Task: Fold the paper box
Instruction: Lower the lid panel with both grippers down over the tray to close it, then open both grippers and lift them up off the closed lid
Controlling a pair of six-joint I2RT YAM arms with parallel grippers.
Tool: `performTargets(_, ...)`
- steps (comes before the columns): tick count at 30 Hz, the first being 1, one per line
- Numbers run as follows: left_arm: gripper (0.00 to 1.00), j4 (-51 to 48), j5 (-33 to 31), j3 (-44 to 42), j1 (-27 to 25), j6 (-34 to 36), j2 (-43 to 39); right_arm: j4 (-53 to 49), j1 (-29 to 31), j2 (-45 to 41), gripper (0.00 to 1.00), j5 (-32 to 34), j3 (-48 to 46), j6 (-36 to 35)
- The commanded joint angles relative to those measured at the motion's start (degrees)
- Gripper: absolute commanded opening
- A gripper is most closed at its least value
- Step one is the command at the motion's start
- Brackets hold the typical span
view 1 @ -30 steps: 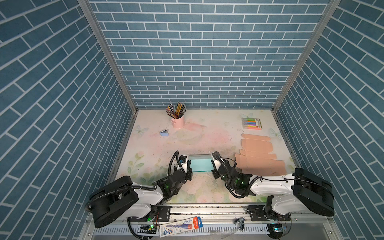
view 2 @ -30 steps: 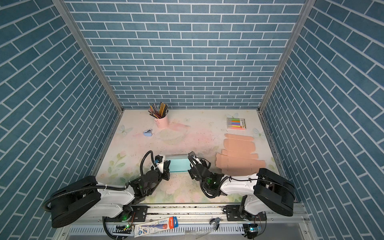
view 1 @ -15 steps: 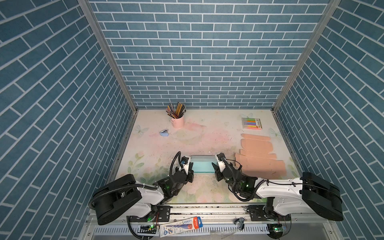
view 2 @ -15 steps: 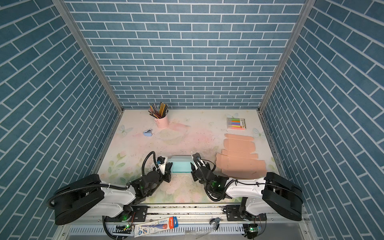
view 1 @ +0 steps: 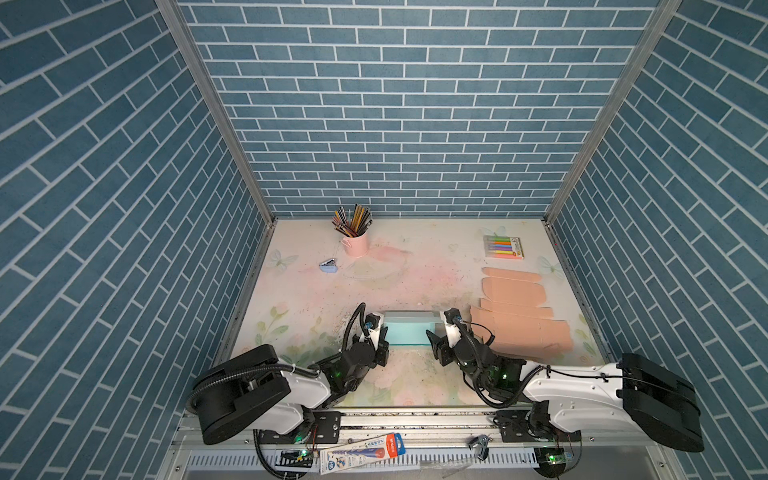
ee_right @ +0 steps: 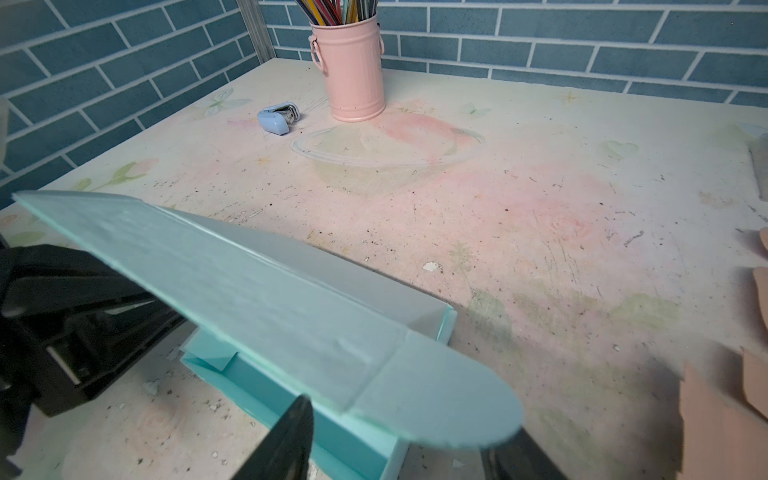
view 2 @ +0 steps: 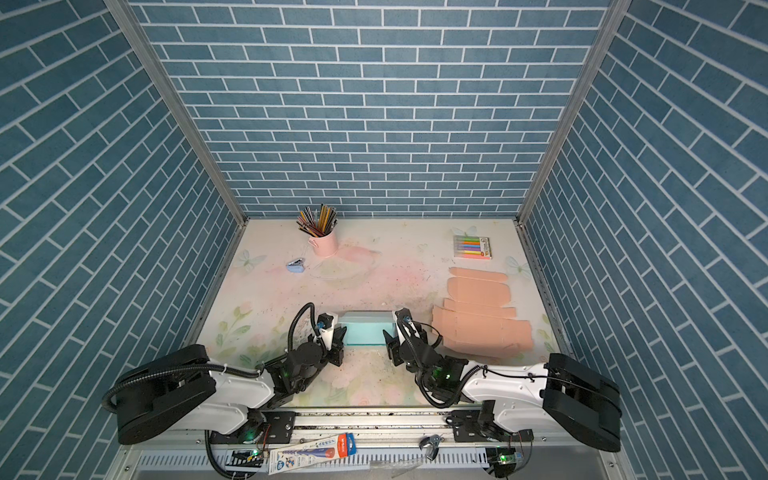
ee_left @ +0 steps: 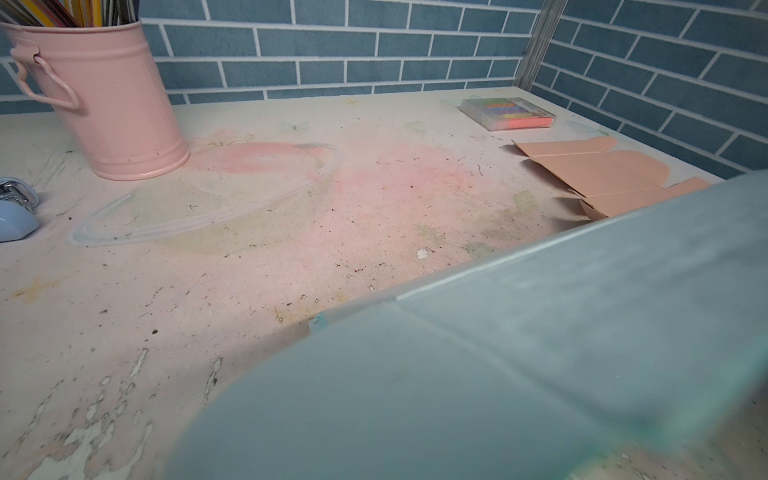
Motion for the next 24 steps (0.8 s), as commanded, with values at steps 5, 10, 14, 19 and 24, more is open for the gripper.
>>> performTargets(5,0.43,-5.9,1.9,0.2,-1.7,-1.6,-4.6,-5.1,1.9,-4.8,0.65,1.0,-0.8,3.2)
performTargets(10,0.72,-14.1,3.8,-0.2,-2.8,-4.5,-11.5,-6.9,3.2,-8.0,0.66,1.8,-1.3,4.0)
performTargets(14,0.87,-23.4,5.3,0.4,-3.2,-7.7,-17.6,-9.4,4.0,-10.8,0.66,1.8,-0.7,4.2)
performTargets(19,0.88,-35.2,7.0,2.6,-3.3,-10.3,-24.3,-14.0,4.9,-14.9,0.66,2.0,0.9,5.1)
performTargets(24,0.88,-44.9,8.1,5.6,-3.3,-11.7,-29.5,-18.2,5.0,-18.1,0.66,1.6,2.8,6.4)
